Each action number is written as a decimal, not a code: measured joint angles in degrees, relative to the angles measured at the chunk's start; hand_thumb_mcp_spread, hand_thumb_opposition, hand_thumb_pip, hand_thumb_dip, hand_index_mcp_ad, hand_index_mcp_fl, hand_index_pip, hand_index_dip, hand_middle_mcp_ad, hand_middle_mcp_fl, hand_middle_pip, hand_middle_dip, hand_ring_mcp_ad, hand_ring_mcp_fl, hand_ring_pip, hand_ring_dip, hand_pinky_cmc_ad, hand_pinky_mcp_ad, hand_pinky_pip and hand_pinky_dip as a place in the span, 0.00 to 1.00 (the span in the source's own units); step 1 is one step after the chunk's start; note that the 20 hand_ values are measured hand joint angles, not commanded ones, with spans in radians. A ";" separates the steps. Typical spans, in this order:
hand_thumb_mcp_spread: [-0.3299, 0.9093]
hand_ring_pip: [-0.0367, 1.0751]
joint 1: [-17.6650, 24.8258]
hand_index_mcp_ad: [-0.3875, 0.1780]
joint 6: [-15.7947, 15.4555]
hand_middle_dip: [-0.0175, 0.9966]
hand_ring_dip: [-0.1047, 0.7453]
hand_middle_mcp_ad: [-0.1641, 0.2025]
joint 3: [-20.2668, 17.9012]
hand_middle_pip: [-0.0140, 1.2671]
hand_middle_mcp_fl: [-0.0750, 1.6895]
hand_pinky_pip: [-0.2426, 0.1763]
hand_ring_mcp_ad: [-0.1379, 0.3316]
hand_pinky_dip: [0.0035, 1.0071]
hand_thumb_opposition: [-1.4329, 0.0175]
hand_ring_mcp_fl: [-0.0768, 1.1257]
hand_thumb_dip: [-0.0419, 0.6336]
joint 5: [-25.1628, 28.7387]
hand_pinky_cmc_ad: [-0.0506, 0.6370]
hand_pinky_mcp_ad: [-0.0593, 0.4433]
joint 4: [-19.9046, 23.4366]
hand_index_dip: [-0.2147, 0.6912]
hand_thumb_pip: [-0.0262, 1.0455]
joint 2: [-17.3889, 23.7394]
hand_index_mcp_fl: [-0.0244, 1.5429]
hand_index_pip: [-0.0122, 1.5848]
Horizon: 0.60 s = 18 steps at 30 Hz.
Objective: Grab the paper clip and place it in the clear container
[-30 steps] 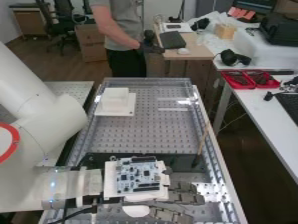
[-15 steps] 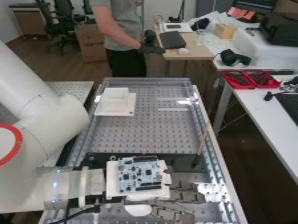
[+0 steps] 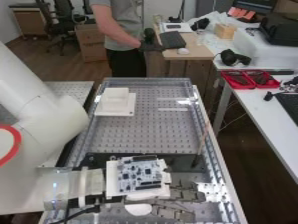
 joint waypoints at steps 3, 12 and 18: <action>0.70 0.12 0.00 0.33 1.65 0.20 0.22 0.62 -0.68 0.11 0.21 0.67 0.48 0.18 0.35 0.12 0.43 -0.28 0.58 0.65 1.69 0.26 0.50 0.62 0.47 0.84; 0.70 0.12 0.22 0.34 5.83 0.20 0.22 0.63 -3.55 0.11 0.22 0.67 0.48 0.18 0.32 0.14 0.42 0.31 0.58 0.65 5.64 0.26 0.49 4.62 0.52 0.77; 0.70 0.12 1.29 0.34 8.89 0.20 0.22 0.63 -8.50 0.11 0.23 0.66 0.48 0.18 0.32 0.14 0.42 2.52 0.58 0.65 9.26 0.26 0.49 10.12 0.55 0.75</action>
